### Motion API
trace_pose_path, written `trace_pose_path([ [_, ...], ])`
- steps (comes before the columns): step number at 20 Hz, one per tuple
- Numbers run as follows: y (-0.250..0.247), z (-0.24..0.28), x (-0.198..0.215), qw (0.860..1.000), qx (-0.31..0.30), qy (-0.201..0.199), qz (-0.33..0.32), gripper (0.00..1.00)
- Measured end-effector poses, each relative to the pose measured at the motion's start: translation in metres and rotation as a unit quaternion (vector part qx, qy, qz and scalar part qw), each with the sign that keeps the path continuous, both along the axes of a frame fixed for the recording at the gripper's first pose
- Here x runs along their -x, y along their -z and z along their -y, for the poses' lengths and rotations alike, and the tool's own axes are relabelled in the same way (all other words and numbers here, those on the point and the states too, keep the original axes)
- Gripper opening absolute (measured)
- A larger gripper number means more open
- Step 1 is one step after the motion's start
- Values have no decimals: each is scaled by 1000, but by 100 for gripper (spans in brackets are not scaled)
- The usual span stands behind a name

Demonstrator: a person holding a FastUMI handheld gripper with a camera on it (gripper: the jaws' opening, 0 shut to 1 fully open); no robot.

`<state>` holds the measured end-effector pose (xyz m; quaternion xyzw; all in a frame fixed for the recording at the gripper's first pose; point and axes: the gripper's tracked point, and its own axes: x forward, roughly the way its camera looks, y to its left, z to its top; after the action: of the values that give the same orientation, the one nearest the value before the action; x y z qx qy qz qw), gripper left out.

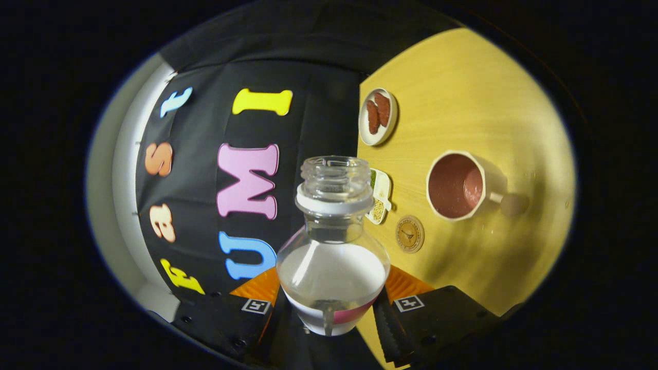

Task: Take the bottle from table, then pour the juice into the cup, finally place the bottle on the coaster

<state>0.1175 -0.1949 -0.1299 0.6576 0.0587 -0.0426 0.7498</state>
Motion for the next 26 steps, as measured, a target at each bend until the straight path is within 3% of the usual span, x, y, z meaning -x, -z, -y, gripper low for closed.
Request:
trace_pose_path([
  [3, 8, -5, 9, 992, 126, -20, 3, 72],
  [7, 26, -20, 15, 966, 250, -58, -4, 72],
  [10, 31, -25, 19, 927, 367, -73, -10, 72],
  [14, 19, -37, 17, 865, 497, -74, 14, 72],
  [21, 17, -52, -19, 793, 607, -46, 2, 72],
  [23, 18, -49, -40, 780, 625, -34, -17, 72],
  [26, 16, -43, -70, 773, 633, -18, -30, 72],
])
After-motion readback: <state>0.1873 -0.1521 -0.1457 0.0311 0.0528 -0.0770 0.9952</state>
